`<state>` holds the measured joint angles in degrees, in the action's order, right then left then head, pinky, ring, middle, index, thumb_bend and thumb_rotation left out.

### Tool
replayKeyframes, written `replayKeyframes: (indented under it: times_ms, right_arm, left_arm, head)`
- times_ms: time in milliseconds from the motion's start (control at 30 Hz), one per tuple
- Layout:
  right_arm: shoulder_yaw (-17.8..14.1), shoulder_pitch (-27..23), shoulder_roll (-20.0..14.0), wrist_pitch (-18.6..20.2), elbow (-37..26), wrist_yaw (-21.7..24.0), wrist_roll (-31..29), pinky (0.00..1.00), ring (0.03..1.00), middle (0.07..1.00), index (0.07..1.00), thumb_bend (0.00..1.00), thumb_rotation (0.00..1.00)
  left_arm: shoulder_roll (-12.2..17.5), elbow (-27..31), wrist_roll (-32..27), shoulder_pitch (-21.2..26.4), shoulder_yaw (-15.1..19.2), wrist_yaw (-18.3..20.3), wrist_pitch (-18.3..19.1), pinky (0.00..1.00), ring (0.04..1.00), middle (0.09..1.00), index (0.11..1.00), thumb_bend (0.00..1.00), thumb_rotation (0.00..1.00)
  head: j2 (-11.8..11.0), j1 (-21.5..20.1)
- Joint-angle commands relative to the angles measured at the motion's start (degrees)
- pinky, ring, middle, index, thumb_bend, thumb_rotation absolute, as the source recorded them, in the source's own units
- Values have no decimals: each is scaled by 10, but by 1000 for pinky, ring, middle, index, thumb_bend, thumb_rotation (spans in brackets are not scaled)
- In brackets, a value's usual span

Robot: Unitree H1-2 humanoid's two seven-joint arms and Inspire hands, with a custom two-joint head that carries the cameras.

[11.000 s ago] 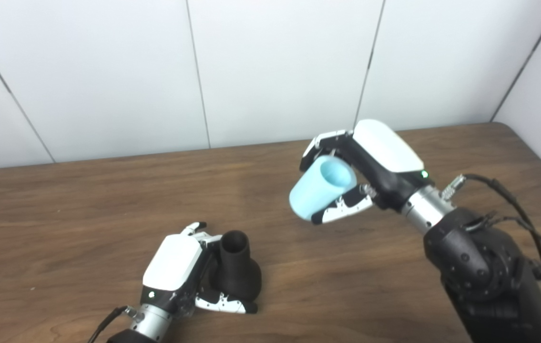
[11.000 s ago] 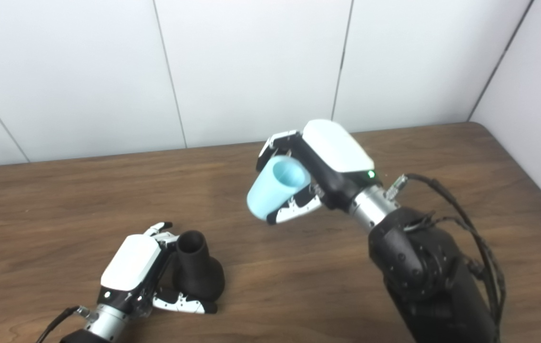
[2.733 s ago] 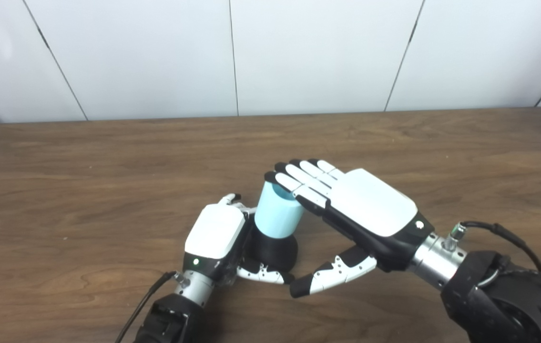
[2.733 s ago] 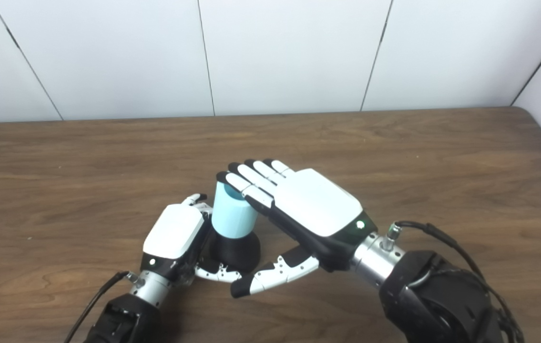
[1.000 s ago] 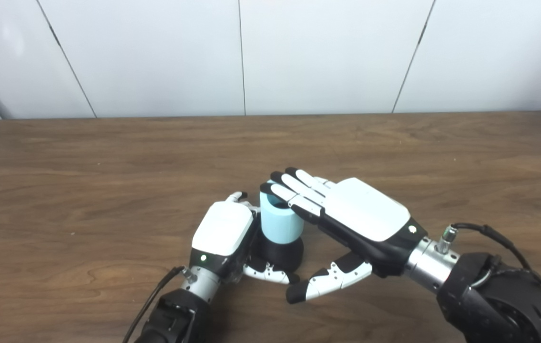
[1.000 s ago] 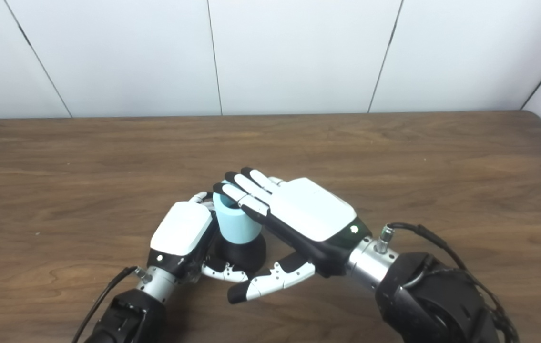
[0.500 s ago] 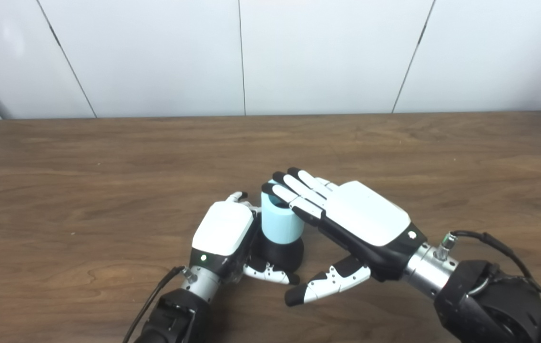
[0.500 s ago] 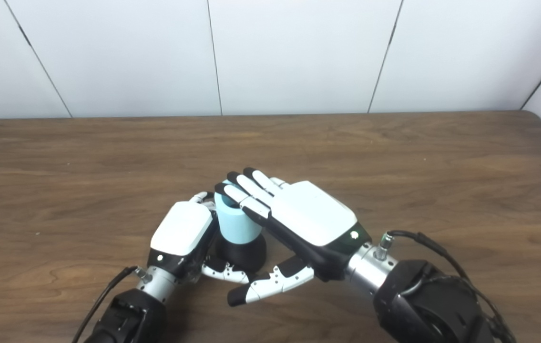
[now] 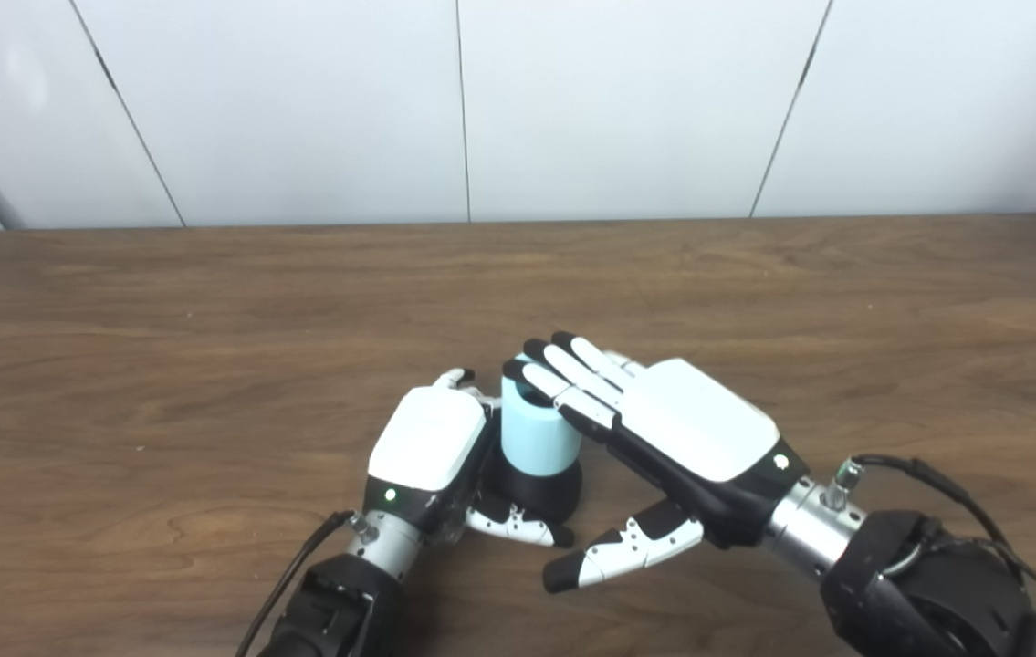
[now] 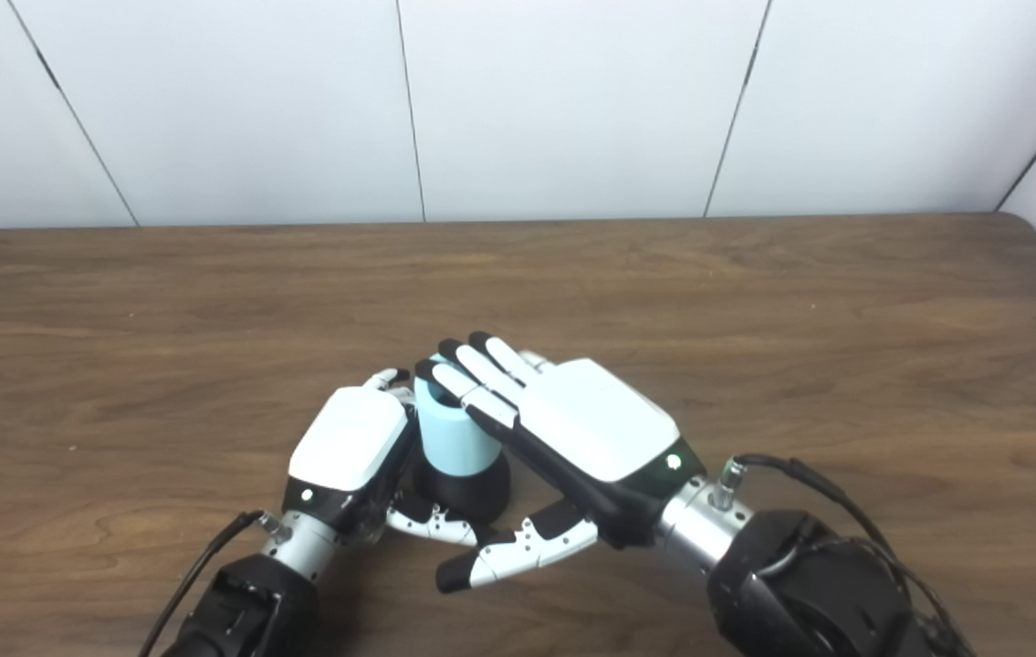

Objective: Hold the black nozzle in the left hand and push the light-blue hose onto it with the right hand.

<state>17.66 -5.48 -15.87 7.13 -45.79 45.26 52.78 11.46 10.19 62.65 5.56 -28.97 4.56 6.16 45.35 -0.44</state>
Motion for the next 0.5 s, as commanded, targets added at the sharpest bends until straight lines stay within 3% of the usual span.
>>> replayKeyframes:
  times_ms: [0,267,467]
  right_arm:
    - [16,29,-26,-1,26,51,5,939,1000,972,955,792,948]
    - [27,31,-31,-3,28,45,8,938,1000,971,950,795,939]
    - [-1,6,-20,21,10,21,-39,958,1000,993,973,779,928]
  left_arm:
    - [1,-14,-1,-12,-13,35,-1,867,627,476,499,524,0]
    - [-1,-12,2,-13,-15,39,2,866,629,475,500,524,0]
    - [-5,-16,1,-16,-14,29,0,866,627,470,503,523,0]
  head:
    - [1,0]
    - [2,-1]
    - [0,0]
